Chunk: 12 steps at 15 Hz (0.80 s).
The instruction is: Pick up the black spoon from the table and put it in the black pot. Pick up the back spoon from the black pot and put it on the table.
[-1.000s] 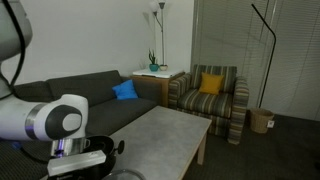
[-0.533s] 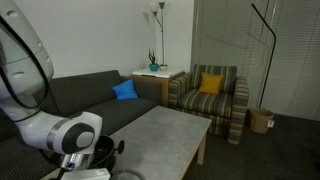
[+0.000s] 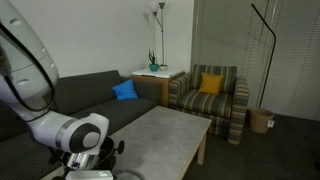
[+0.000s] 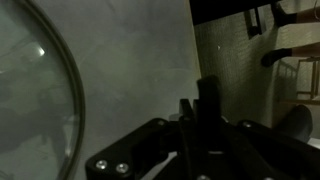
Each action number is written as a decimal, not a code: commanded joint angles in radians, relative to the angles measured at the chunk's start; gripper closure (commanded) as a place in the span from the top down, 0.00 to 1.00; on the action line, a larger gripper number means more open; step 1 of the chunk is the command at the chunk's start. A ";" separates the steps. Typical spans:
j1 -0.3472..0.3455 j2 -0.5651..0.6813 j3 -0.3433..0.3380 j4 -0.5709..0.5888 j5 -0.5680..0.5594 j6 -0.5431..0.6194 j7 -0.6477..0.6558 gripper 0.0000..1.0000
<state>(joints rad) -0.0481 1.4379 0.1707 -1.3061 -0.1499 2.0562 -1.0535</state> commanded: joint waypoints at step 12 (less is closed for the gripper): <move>0.034 0.037 -0.018 0.061 0.016 -0.116 -0.005 0.50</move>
<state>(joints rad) -0.0280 1.4750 0.1693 -1.2494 -0.1498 1.9523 -1.0538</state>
